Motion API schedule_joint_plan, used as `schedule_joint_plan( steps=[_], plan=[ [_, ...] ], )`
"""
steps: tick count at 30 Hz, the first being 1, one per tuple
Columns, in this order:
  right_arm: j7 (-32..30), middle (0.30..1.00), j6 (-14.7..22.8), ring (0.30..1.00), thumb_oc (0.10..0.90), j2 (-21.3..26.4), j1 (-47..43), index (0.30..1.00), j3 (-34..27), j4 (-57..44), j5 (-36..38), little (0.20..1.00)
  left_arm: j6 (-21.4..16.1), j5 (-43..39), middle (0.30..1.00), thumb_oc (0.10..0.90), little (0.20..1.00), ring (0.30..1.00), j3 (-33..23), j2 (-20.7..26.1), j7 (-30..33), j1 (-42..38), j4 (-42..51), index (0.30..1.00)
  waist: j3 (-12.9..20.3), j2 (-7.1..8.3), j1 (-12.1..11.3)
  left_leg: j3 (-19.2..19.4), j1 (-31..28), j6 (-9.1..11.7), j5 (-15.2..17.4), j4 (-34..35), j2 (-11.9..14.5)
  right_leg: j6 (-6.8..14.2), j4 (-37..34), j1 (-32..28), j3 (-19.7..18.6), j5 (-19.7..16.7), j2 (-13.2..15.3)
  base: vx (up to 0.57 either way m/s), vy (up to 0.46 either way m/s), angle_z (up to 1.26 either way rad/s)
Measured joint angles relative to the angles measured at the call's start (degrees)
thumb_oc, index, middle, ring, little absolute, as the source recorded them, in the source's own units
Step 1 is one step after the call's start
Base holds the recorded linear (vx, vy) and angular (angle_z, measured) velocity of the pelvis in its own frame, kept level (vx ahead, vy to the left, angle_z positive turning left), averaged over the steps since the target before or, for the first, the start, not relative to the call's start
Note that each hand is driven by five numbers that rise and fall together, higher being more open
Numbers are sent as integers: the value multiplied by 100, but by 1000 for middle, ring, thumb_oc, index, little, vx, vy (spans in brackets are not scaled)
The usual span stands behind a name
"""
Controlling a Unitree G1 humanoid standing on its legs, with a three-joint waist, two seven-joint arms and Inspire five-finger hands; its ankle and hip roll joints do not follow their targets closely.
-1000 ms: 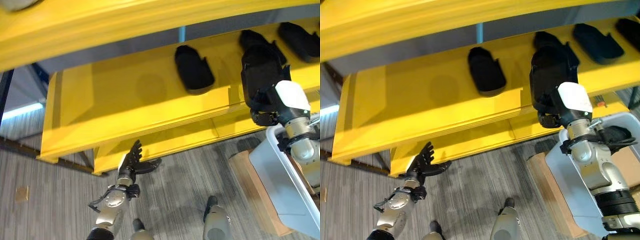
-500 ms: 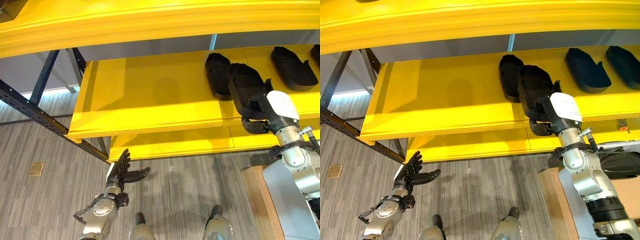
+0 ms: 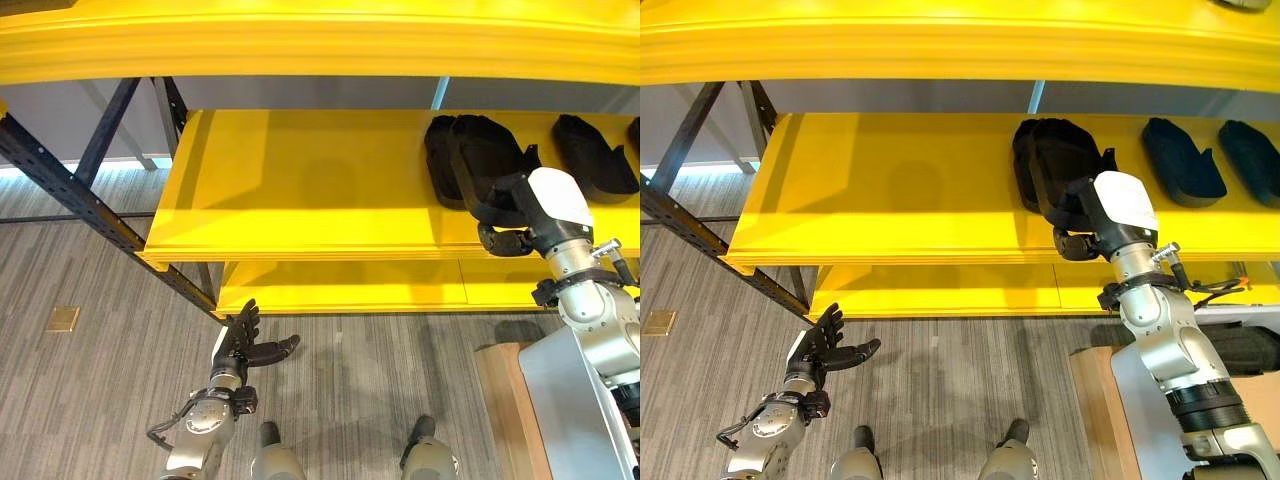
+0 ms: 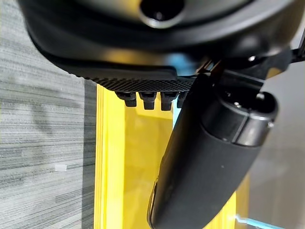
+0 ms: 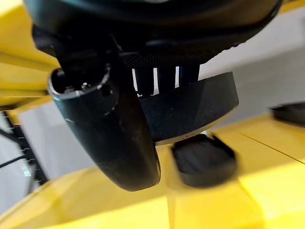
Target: Move parts from the plastic box to the shelf.
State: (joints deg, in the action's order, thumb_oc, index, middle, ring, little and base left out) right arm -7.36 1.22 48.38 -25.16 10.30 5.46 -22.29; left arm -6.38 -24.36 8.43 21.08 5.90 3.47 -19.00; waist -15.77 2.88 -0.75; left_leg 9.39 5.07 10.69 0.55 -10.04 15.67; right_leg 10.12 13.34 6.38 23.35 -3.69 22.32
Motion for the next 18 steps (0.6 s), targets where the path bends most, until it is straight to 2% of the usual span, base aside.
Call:
schedule_joint_plan(
  steps=[3, 5, 6, 9, 17, 18],
  plan=[
    [23, 300, 40, 300, 400, -2, -532, 300, 368, 181, 2, 300, 0, -7, 1000, 900, 1000, 1000, -23, 9, -4, 20, 4, 1000, 60, 73, -125, -21, 88, -1, -2, -26, -6, -14, -56, -4, 22, -47, -5, 14, -6, 4],
    [50, 300, 40, 300, 400, 0, -906, 300, 648, 372, 2, 300, 0, -8, 1000, 900, 1000, 1000, -32, 32, 1, 37, 5, 1000, 83, 95, -117, -56, 105, -44, 23, -61, -5, -17, -88, -11, 61, -59, -7, 25, -11, 12],
    [72, 300, 48, 300, 400, -1, -1117, 300, 718, 449, 5, 300, 0, -9, 1000, 900, 1000, 1000, -34, 35, -1, 44, 28, 1000, 99, 104, -255, -121, 187, -21, -9, -71, -20, -19, -116, -12, 114, -80, -2, 23, -14, 15],
    [77, 300, 39, 300, 400, -57, -1624, 300, 1091, 905, 103, 300, 1, -14, 1000, 900, 1000, 1000, -64, 63, -4, 131, 73, 1000, 117, 131, -401, -164, 217, -18, -32, -72, -56, -6, -155, -34, 150, -112, 17, -4, -13, 12],
    [77, 300, -99, 300, 400, -419, -2180, 300, 1485, 2190, 498, 300, -4, -241, 1000, 900, 1000, 1000, -159, 161, 7, 250, 143, 1000, 139, 177, -754, -437, 557, -48, -38, -216, -105, 9, -218, -64, 441, -143, 48, -15, -13, 16],
    [76, 300, -143, 300, 400, -468, -2304, 300, 1617, 2372, 536, 300, -6, -242, 1000, 900, 1000, 1000, -152, 225, 5, 257, 143, 1000, 138, 175, -724, -473, 602, -57, -31, -249, -110, 9, -218, -58, 471, -144, 55, -31, -7, 14]
  ],
)
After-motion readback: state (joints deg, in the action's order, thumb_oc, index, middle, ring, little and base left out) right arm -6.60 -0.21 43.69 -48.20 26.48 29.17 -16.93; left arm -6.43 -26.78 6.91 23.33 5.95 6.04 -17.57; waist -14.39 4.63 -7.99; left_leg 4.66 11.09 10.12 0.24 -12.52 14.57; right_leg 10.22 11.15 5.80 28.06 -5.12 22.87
